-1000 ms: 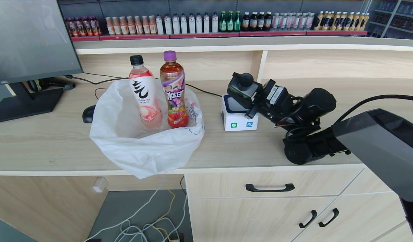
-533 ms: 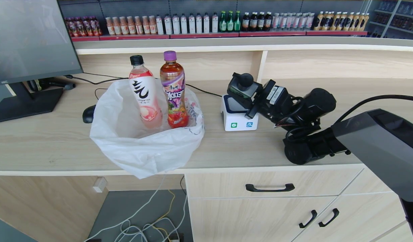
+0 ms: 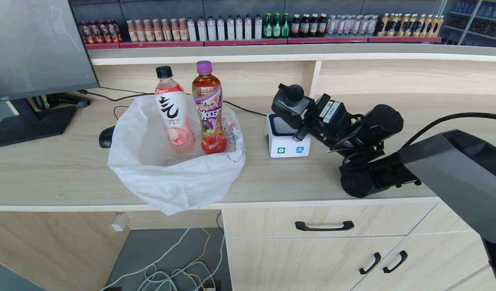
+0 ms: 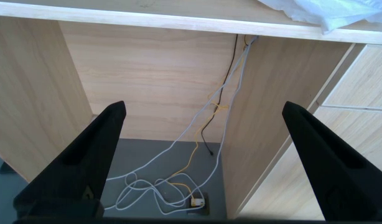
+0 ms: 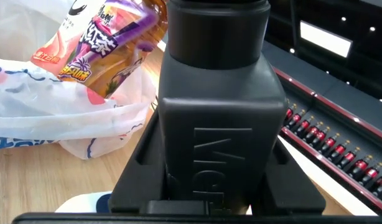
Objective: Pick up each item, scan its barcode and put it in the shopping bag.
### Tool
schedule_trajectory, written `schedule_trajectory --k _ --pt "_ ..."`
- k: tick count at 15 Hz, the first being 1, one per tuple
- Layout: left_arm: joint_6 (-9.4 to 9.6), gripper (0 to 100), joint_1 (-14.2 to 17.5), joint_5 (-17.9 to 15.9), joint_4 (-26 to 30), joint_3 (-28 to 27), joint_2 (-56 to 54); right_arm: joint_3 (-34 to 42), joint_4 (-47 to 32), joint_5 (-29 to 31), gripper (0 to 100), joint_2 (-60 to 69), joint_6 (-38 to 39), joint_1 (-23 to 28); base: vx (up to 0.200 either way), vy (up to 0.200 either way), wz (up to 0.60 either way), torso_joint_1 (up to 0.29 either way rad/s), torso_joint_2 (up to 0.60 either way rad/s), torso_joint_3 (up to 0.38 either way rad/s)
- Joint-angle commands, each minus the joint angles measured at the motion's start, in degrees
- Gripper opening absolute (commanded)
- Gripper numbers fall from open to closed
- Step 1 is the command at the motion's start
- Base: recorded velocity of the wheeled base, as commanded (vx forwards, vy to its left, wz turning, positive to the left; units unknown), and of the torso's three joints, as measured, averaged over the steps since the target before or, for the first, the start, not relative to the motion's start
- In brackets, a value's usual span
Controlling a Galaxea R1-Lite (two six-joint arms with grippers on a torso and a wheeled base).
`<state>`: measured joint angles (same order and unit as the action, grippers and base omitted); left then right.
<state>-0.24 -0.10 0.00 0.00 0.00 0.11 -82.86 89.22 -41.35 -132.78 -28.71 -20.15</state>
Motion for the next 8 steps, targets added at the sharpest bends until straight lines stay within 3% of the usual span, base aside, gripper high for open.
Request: schedule_trajectory --k 1,4,8 --pt "-0.02 100 0.01 0.0 0.0 0.0 -0.02 0.42 -0.01 0.04 0 2.7 0.58 -0.15 0.0 0.0 0.0 0.0 0.0 0.0" --pt "-0.02 100 0.01 0.0 0.0 0.0 -0.02 1.12 -0.01 0.04 0 5.07 1.29 -0.15 0.0 0.0 0.0 0.0 0.0 0.0" --pt "-0.02 100 0.01 0.0 0.0 0.0 -0.02 14.3 0.78 5.4 0 13.69 2.52 -1.29 0.0 0.0 0.0 0.0 0.0 0.0"
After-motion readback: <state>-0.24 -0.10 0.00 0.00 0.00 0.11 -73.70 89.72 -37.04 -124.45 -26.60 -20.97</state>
